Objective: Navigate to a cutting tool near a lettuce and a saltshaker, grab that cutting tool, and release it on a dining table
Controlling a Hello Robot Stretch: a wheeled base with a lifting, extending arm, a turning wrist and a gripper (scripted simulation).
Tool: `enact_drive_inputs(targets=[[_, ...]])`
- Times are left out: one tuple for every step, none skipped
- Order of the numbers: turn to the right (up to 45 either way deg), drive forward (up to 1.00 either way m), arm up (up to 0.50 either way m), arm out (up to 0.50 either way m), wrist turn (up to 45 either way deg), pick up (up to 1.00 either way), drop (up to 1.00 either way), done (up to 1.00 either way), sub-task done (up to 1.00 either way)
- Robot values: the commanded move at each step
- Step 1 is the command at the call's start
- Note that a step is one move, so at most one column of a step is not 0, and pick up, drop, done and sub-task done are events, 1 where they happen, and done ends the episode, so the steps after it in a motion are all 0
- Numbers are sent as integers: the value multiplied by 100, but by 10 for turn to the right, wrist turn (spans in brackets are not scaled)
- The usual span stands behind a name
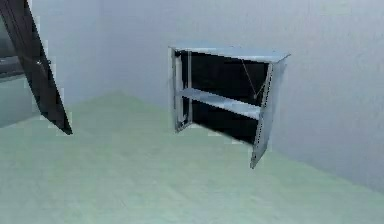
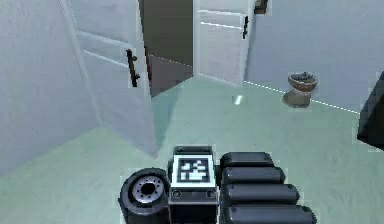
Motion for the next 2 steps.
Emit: enact_drive_inputs(targets=[[-420,0,0,0,0,0,0,0,0],[0,85,0,0,0,0,0,0,0]])
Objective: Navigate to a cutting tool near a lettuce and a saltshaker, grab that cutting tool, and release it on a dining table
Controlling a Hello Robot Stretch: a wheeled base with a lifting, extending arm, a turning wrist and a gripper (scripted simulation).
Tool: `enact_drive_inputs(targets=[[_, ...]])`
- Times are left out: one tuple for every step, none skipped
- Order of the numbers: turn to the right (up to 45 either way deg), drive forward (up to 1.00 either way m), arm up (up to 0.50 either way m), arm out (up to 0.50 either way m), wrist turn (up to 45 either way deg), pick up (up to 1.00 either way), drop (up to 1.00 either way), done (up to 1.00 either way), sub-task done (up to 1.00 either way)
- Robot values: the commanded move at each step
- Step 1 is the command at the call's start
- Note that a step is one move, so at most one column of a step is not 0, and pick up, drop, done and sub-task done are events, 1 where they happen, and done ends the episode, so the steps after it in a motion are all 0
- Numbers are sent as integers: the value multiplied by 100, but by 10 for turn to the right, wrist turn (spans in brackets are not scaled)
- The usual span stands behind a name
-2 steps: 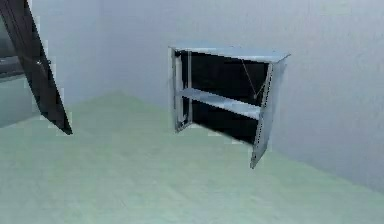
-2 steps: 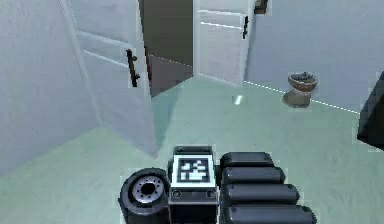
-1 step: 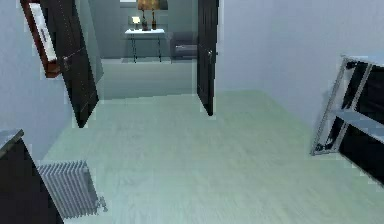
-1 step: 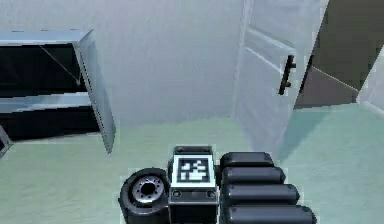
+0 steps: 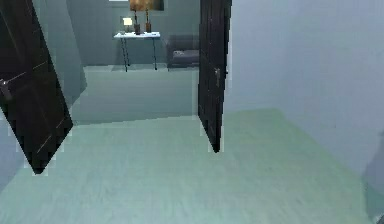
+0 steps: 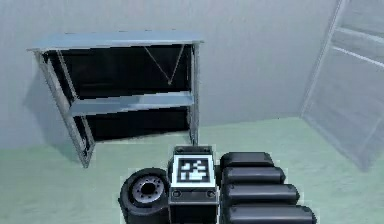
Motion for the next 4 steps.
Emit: enact_drive_inputs(targets=[[-90,0,0,0,0,0,0,0,0],[0,50,0,0,0,0,0,0,0],[-150,0,0,0,0,0,0,0,0],[0,100,0,0,0,0,0,0,0]])
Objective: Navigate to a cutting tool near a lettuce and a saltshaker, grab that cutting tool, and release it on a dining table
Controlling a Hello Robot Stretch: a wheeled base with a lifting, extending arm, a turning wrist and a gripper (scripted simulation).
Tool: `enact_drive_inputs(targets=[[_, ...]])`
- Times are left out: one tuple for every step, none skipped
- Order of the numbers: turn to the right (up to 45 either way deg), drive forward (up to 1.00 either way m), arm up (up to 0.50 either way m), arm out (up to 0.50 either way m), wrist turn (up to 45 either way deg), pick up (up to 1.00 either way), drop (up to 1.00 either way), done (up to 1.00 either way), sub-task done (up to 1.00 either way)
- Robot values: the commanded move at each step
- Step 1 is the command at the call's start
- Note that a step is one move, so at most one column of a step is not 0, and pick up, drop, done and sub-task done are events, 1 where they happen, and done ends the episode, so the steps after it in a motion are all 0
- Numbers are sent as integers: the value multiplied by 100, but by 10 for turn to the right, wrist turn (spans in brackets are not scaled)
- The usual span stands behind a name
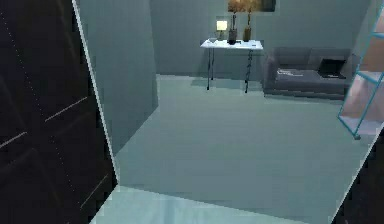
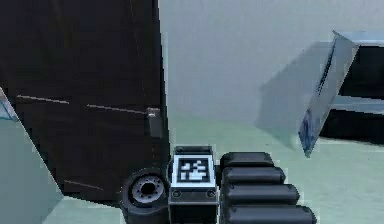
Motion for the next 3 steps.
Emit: enact_drive_inputs(targets=[[0,100,0,0,0,0,0,0,0],[0,100,0,0,0,0,0,0,0],[-30,0,0,0,0,0,0,0,0]])
